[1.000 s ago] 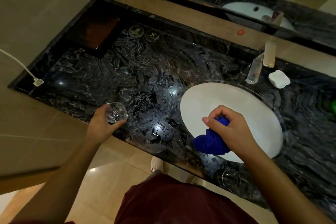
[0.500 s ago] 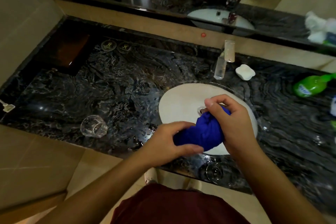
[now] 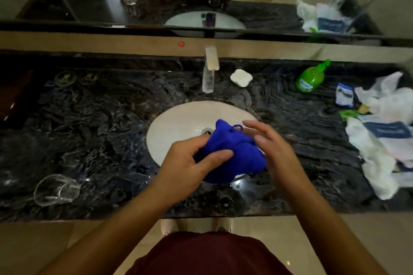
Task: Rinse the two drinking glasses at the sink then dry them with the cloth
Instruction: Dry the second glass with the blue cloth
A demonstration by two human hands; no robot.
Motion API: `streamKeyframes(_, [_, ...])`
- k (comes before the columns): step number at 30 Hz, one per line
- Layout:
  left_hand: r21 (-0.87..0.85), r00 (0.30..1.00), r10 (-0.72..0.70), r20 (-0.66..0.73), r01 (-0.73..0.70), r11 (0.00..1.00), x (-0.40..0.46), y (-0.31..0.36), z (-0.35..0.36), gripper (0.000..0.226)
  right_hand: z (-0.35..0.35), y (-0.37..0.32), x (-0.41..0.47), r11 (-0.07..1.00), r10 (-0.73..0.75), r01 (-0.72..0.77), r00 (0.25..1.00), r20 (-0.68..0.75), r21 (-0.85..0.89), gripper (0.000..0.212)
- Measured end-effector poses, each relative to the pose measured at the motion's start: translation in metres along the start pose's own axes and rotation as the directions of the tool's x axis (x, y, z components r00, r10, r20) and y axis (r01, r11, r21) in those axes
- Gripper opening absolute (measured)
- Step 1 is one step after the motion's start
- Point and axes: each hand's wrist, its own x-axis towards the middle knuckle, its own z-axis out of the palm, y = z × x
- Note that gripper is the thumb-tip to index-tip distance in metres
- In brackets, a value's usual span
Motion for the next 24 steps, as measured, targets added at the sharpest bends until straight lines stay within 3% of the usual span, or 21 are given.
streamKeyframes(2, [0.050, 0.999, 0.028, 0.031, -0.029, 0.998, 0.007, 0.002, 0.015, 0.037, -0.007, 0.005, -0.008, 1.000, -0.020, 0.017, 0.984, 0.178, 0.022, 0.058])
streamKeyframes(4, [0.072, 0.999, 0.043, 0.021, -0.044, 0.996, 0.012, 0.002, 0.029, 0.033, -0.010, 0.011, -0.014, 1.000, -0.021, 0.023, 0.972, 0.236, -0.006, 0.072])
streamKeyframes(8, [0.217, 0.999, 0.053, -0.006, -0.050, 0.975, 0.021, -0.005, 0.043, 0.032, -0.019, 0.017, -0.016, 0.999, -0.011, 0.008, 0.997, 0.082, 0.037, 0.047])
streamKeyframes(14, [0.303, 0.999, -0.015, -0.045, 0.029, 0.952, 0.010, -0.034, 0.052, 0.040, -0.056, 0.041, -0.009, 1.000, -0.013, 0.013, 1.000, 0.017, -0.026, 0.039])
streamKeyframes(17, [0.394, 0.996, -0.088, -0.031, 0.093, 0.914, -0.014, -0.064, 0.052, 0.061, -0.078, 0.054, -0.002, 1.000, 0.005, -0.005, 0.999, -0.034, 0.007, 0.036])
streamKeyframes(21, [0.507, 0.960, -0.252, 0.124, 0.157, 0.848, -0.052, -0.109, 0.066, 0.097, -0.104, 0.076, 0.010, 0.992, 0.105, -0.096, 0.987, -0.118, 0.079, 0.037])
streamKeyframes(24, [0.522, 0.929, -0.346, 0.131, 0.232, 0.821, -0.070, -0.137, 0.084, 0.109, -0.116, 0.091, 0.017, 0.988, 0.144, -0.136, 0.982, -0.121, 0.075, 0.036])
